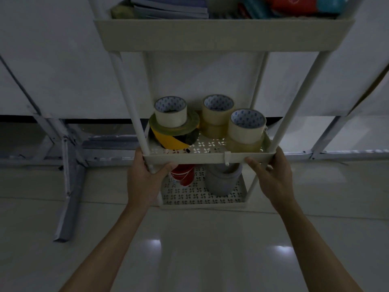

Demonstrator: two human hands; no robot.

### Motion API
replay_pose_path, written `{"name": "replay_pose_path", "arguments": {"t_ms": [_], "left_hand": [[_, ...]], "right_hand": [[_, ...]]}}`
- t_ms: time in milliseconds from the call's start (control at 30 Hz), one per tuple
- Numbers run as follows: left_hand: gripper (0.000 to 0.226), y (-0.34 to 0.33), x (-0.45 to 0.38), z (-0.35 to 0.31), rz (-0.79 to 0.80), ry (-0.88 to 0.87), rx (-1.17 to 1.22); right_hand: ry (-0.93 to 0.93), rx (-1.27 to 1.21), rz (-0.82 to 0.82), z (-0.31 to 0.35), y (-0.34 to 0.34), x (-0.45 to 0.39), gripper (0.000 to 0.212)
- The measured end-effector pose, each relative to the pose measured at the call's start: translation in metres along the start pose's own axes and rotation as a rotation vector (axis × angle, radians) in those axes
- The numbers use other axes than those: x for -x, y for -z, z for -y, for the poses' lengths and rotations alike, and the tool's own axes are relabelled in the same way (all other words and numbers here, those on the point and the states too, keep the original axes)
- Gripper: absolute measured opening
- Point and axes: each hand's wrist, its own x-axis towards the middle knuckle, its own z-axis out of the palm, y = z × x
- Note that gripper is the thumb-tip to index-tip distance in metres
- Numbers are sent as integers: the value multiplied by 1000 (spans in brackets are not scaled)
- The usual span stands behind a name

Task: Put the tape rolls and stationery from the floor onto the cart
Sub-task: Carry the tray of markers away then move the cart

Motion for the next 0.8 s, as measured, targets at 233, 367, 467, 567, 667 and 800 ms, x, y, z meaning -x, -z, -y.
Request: {"name": "replay_pose_path", "arguments": {"t_ms": [233,367,467,567,667,800], "left_hand": [[72,-4,3,2,-6,11,-1],[69,4,1,6,55,27,0],[58,18,2,32,133,56,-63],[28,21,12,59,129,92,-198],[24,18,16,74,138,76,-250],[15,22,12,79,181,12,-277]], "right_hand": [[-18,-31,17,-6,2,-8,64],[3,-19,-12,-8,1,2,65],[-11,37,36,-20,6,13,64],[-101,204,62,-42,4,22,46],[-129,393,-36,-61,-8,23,27],[-160,382,-125,-68,-18,24,18]]}}
